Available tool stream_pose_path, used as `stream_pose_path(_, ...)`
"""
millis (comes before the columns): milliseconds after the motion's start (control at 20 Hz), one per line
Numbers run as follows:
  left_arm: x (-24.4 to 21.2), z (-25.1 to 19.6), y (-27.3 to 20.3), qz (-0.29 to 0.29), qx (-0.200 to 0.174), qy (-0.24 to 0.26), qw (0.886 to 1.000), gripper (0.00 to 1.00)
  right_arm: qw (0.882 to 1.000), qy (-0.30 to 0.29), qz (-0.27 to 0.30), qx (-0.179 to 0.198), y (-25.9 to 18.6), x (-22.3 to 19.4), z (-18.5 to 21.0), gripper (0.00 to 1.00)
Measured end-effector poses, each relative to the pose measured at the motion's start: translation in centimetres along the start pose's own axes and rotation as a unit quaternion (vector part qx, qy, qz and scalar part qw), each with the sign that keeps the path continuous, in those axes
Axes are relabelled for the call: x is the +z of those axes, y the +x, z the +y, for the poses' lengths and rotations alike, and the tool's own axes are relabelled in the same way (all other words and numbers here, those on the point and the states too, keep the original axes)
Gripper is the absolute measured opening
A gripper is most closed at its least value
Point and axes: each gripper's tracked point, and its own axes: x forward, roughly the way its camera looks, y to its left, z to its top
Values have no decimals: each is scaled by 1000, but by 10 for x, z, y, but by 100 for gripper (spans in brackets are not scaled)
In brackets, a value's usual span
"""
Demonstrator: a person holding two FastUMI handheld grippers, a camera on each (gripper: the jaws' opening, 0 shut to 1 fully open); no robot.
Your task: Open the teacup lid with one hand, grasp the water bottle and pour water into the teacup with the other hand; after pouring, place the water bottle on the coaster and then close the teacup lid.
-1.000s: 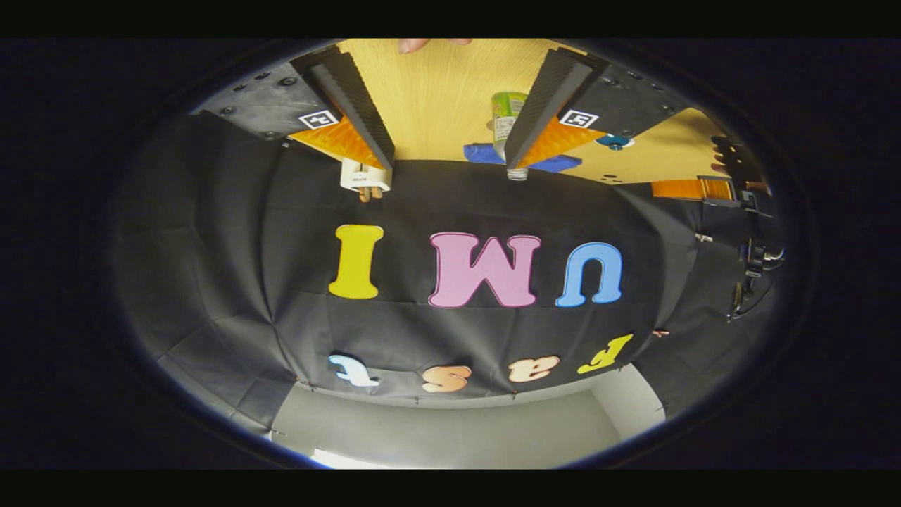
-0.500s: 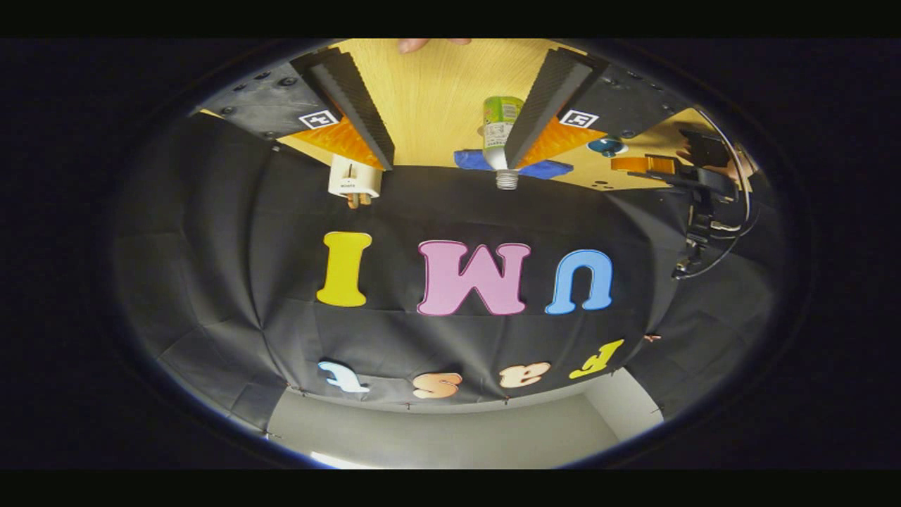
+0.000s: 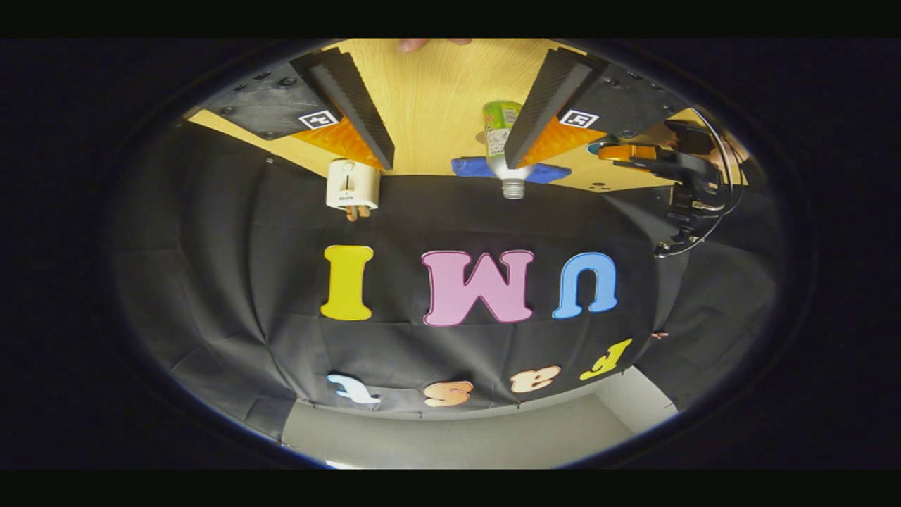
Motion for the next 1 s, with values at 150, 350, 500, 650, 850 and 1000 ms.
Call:
stream_pose_path(150, 2, 0, 2, -3, 2, 7, 1000, 61, 1000, -3, 2, 5, 0, -2, 5, 98)
stream_pose_path(350, 3, 0, 4, -7, 1, 13, 1000, 58, 1000, 2, 7, 11, 1, -7, 9, 98)
stream_pose_path(500, 3, -2, 5, -11, -4, 20, 1000, 50, 1000, 5, 8, 11, 2, -7, 10, 98)
stream_pose_path(650, 2, -5, 3, -17, -11, 30, 999, 36, 1000, 10, 10, 12, 2, -10, 10, 98)
stream_pose_path(850, 1, -7, 3, -18, -13, 40, 999, 35, 1000, 15, 12, 12, 2, -11, 10, 98)
stream_pose_path(1000, 2, -8, 2, -21, -15, 29, 999, 33, 1000, 14, 12, 13, 2, -12, 10, 98)
